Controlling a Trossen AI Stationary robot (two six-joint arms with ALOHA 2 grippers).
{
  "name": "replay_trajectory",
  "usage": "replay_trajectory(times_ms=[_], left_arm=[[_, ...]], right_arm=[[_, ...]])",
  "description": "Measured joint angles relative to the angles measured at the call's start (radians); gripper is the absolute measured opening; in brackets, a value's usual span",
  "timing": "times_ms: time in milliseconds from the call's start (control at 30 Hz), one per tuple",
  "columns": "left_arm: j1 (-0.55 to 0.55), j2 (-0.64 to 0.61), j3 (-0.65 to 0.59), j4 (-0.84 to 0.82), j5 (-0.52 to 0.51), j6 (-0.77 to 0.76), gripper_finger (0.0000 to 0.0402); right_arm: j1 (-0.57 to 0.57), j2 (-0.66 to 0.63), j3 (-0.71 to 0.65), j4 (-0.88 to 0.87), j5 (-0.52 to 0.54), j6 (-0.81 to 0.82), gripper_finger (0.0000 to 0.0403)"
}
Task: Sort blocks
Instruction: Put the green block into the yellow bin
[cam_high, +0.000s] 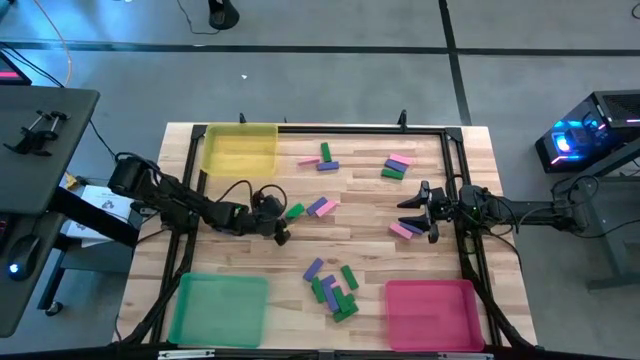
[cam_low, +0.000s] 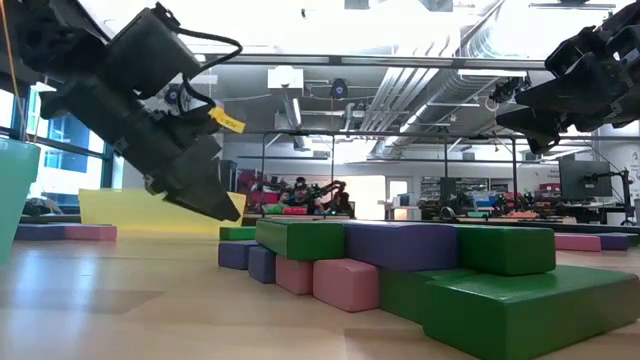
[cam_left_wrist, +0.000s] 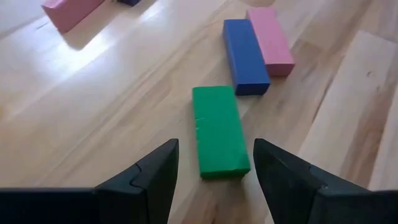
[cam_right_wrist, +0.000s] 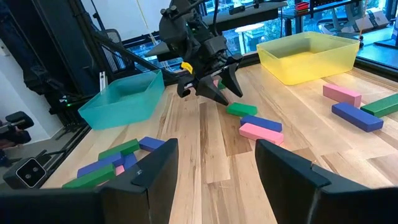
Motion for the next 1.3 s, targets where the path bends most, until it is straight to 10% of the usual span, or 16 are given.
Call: replay_trajectory(times_ms=[867, 1300], left_arm=[[0.008, 0.17, 0.003, 0.155, -0.026, -0.008, 0.0277], [0.009, 0.172, 0.003, 0.171, -0.02, 0.042, 0.01]], right_arm=[[0.0, 0.0, 0.0, 0.0, 0.0, 0.0, 0.0199], [0.0, 0.0, 0.0, 0.0, 0.0, 0.0, 0.0199]])
